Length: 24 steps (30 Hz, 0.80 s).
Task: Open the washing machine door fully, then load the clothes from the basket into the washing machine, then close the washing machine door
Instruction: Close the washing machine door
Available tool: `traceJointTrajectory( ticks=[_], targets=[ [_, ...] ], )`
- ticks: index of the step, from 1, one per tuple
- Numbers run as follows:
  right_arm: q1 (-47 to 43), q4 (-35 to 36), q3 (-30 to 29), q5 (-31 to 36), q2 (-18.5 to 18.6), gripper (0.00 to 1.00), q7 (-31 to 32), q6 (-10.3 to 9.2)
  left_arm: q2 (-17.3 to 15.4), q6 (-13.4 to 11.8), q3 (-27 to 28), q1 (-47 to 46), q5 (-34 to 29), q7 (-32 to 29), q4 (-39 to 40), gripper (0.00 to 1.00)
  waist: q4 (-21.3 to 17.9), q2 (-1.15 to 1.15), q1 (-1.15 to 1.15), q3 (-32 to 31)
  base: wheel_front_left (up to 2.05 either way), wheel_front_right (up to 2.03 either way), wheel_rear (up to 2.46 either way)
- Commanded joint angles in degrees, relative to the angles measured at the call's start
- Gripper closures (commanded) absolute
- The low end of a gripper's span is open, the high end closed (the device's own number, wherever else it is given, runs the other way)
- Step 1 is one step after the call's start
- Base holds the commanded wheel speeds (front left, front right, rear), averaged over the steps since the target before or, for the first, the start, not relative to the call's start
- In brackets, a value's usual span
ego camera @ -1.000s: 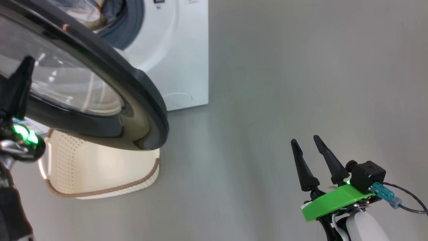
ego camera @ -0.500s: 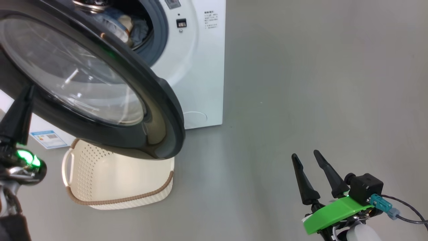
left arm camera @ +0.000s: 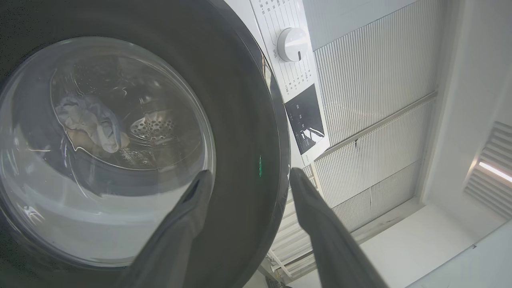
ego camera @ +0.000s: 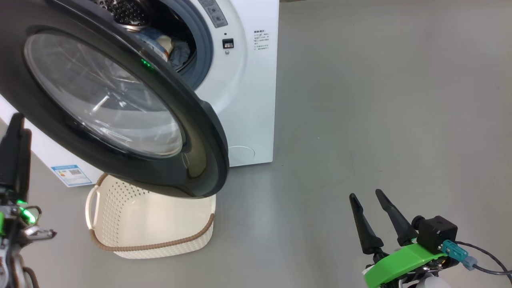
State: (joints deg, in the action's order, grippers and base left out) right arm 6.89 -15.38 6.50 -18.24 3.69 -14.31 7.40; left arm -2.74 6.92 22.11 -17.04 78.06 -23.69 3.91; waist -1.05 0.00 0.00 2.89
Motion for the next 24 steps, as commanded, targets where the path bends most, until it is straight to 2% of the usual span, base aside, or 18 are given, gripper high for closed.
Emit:
traceJointTrajectory(
  ticks=[1, 9, 13, 16, 19, 20, 24],
  targets=[
    [0.42, 1.30, 1.42, -0.17, 0.21, 0.00, -0.69, 0.09, -2.19, 0.56, 0.78, 0.29, -1.41, 1.21, 2.69, 0.00, 0.10, 0.00, 0.00, -0.09, 0.00, 0.00, 0.00],
    [0.49, 1.25, 1.80, -0.17, 0.63, 0.00, -0.69, 0.09, -8.13, 0.56, -8.14, 6.66, -11.20, 18.25, 6.83, 0.00, 0.20, 0.00, 0.00, -0.30, 0.00, 0.00, 0.00],
    [0.32, 1.24, 1.80, 0.03, 0.68, 0.00, -0.69, 0.09, -12.60, 0.57, -12.95, 9.61, -15.57, 27.26, 6.38, 0.00, 0.17, 0.00, 0.00, -0.59, 0.00, 0.00, 0.00],
    [0.18, 1.30, 1.73, 0.06, 0.64, 0.00, -0.69, 0.09, -16.44, 0.57, -16.03, 11.58, -21.48, 33.98, 4.37, 0.00, 0.13, 0.00, 0.00, -0.62, 0.00, 0.00, 0.00],
    [0.06, 1.34, 1.73, 0.05, 0.56, 0.00, -0.69, 0.09, -18.46, 0.57, -17.72, 12.76, -28.10, 37.43, 1.47, 0.00, 0.09, 0.00, 0.00, -0.65, 0.00, 0.00, 0.00],
    [0.01, 1.39, 1.77, 0.03, 0.48, 0.00, -0.69, 0.09, -18.83, 0.57, -18.66, 13.25, -32.32, 38.18, -0.13, 0.00, 0.04, 0.00, 0.00, -0.64, 0.00, 0.00, 0.00],
    [-0.13, 1.60, 1.68, 0.07, 0.41, 0.00, -0.69, 0.09, -18.44, 0.57, -19.05, 13.73, -40.85, 38.63, -1.57, 0.00, 0.01, 0.00, 0.00, -0.51, 0.00, 0.00, 0.00]
  ],
)
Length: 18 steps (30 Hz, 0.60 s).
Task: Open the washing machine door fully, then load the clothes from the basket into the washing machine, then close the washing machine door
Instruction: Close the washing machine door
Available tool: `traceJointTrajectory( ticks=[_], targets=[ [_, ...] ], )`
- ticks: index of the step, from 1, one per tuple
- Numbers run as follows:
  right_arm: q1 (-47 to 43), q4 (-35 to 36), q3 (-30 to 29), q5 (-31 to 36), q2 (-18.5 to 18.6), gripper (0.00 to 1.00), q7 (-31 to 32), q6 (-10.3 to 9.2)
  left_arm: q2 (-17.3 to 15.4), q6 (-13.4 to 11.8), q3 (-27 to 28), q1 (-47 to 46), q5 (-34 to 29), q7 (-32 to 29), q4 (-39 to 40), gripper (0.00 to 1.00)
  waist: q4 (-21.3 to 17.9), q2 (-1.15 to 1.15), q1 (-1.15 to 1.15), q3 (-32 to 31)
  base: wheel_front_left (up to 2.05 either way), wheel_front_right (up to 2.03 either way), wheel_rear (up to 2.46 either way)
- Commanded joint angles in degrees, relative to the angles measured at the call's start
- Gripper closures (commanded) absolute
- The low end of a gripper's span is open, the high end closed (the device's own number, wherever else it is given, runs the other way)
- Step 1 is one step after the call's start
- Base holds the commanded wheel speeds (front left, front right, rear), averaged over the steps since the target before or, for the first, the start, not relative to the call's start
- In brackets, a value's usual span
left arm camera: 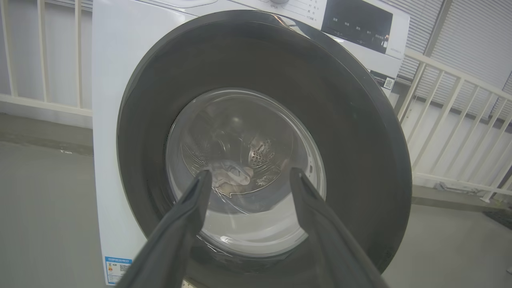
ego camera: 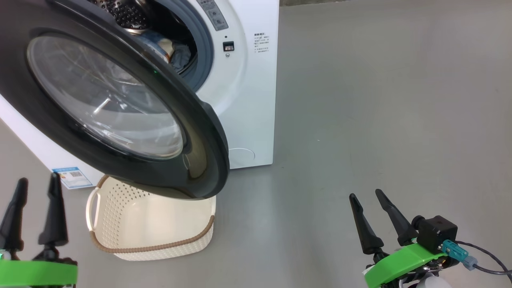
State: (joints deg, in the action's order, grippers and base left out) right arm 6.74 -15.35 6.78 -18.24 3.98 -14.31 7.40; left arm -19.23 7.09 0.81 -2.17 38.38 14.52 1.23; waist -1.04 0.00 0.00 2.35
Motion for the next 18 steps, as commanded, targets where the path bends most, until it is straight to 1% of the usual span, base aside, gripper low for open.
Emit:
traceJointTrajectory(
  ticks=[1, 4, 7, 10, 18],
  targets=[
    [0.02, 1.62, 1.38, 0.09, 0.11, 0.00, -0.69, 0.09, -2.23, 0.39, 1.87, -0.80, -4.25, 0.43, 1.03, 0.00, -0.05, 0.00, 0.00, 0.06, 0.00, 0.00, 0.00],
    [-0.01, 1.75, 1.21, 0.15, 0.14, 0.00, -0.69, 0.09, -0.55, 0.15, 2.90, -0.01, -9.98, 0.46, 1.37, 0.00, -0.08, 0.00, 0.00, 0.15, 0.00, 0.00, 0.00],
    [-0.02, 1.95, 1.06, 0.19, 0.12, 0.00, -0.69, 0.09, 1.40, 0.16, 3.61, 1.42, -13.99, 0.46, 1.56, 0.00, -0.10, 0.00, 0.00, 0.32, 0.00, 0.00, 0.00],
    [-0.02, 2.07, 1.02, 0.20, 0.08, 0.00, -0.69, 0.09, 2.51, 0.18, 3.77, 2.51, -15.90, 0.47, 1.47, 0.00, -0.07, 0.00, 0.00, 0.49, 0.00, 0.00, 0.00],
    [0.31, 2.41, 0.97, 0.22, -0.06, 0.00, -0.69, 0.09, 7.58, 0.18, 5.78, 4.91, -22.71, 0.47, 1.40, 0.00, 0.10, 0.00, 0.00, 1.49, 0.00, 0.00, 0.00]
  ],
)
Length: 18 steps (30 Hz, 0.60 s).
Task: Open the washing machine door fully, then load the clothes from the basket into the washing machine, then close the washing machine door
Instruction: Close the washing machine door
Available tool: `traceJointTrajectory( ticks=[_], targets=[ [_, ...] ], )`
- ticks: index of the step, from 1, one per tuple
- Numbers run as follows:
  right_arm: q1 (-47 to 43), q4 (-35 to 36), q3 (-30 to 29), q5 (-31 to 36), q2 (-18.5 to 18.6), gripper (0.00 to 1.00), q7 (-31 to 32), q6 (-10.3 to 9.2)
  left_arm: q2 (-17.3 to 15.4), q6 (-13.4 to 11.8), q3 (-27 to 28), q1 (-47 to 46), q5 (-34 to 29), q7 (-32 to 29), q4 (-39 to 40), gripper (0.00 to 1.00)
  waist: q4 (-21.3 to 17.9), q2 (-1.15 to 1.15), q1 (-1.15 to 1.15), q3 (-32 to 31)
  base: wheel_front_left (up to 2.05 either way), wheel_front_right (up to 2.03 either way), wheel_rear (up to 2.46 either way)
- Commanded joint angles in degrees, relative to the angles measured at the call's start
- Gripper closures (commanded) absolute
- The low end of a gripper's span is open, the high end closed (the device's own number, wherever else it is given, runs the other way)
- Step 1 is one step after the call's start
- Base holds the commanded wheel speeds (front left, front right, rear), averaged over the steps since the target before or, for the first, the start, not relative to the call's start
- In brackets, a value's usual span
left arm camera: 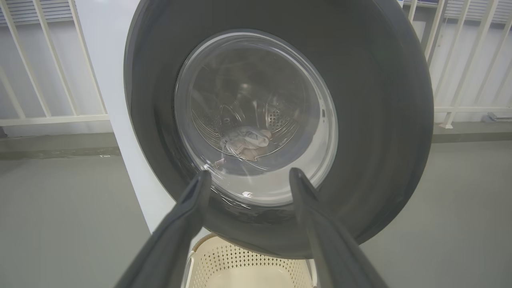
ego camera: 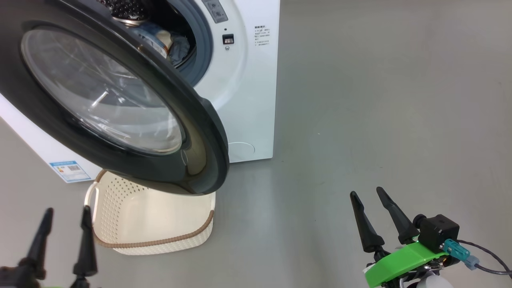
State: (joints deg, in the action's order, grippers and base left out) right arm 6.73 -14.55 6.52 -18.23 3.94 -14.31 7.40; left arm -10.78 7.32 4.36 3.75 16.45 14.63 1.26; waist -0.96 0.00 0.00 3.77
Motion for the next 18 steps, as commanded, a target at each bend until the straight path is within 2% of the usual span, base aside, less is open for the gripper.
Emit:
traceJointTrajectory(
  ticks=[1, 6, 18],
  targets=[
    [0.34, 1.61, 1.22, 0.21, -0.04, 0.00, -0.69, 0.09, -0.16, -0.04, 2.18, -0.71, -1.67, 0.36, 1.43, 0.00, 0.03, 0.00, 0.00, 0.13, 0.00, 0.00, 0.00],
    [0.44, 1.59, 1.28, 0.23, -0.13, 0.00, -0.69, 0.09, 3.34, -0.01, 3.28, 0.63, -4.82, 0.36, 0.98, 0.00, -0.05, 0.00, 0.00, 0.26, 0.00, 0.00, 0.00],
    [0.96, 1.47, 1.38, 0.34, -0.17, 0.00, -0.69, 0.09, 6.98, -0.09, 6.34, 3.60, -8.08, 0.37, 2.05, 0.00, -0.60, 0.00, 0.00, 0.59, 0.00, 0.00, 0.00]
  ],
)
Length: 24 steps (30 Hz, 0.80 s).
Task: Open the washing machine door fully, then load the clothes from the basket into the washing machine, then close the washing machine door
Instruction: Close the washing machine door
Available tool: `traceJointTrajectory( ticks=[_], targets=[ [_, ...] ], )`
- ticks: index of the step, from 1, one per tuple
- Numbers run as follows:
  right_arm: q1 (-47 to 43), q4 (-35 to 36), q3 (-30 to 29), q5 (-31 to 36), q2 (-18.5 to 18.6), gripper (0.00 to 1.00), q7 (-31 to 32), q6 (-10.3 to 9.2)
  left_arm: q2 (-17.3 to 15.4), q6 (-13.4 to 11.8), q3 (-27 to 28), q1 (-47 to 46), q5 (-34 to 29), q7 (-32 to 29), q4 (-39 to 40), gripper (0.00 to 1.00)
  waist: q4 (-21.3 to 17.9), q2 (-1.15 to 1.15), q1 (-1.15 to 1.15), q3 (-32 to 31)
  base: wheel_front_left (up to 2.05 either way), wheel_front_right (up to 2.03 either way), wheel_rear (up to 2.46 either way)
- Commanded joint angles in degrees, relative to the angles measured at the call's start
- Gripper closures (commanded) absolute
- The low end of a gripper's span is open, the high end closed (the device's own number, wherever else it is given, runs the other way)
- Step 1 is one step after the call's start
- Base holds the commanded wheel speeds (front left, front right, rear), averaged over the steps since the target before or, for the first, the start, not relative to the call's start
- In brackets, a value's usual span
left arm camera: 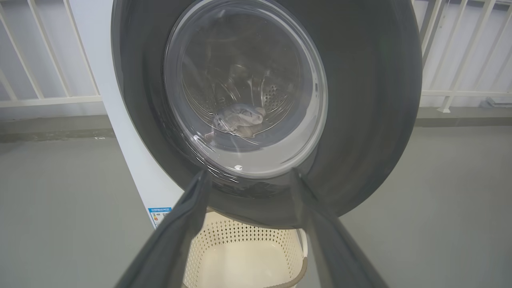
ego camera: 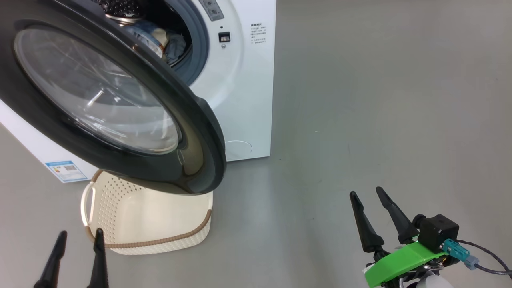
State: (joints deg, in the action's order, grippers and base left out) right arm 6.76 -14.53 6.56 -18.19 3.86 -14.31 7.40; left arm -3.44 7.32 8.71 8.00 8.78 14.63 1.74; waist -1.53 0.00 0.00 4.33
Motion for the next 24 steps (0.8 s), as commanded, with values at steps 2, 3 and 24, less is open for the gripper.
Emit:
traceJointTrajectory(
  ticks=[2, 3, 24],
  targets=[
    [0.94, 1.43, 1.34, 0.30, -0.10, 0.00, -0.69, 0.09, -0.02, -0.08, 2.17, -0.22, -0.39, 0.37, 1.69, 0.00, -0.05, 0.00, 0.00, 0.02, 0.00, 0.00, 0.00],
    [0.91, 1.42, 1.35, 0.32, -0.10, 0.00, -0.69, 0.09, 0.10, -0.08, 2.15, 0.05, -0.42, 0.37, 1.48, 0.00, -0.04, 0.00, 0.00, -0.03, 0.00, 0.00, 0.00],
    [0.33, 0.99, 1.98, 0.47, 0.33, 0.00, -0.69, 0.09, 0.55, -0.23, 2.48, 1.10, 0.28, 0.37, 1.45, 0.00, 0.28, 0.00, 0.00, -1.46, 0.00, 0.00, 0.00]
  ],
)
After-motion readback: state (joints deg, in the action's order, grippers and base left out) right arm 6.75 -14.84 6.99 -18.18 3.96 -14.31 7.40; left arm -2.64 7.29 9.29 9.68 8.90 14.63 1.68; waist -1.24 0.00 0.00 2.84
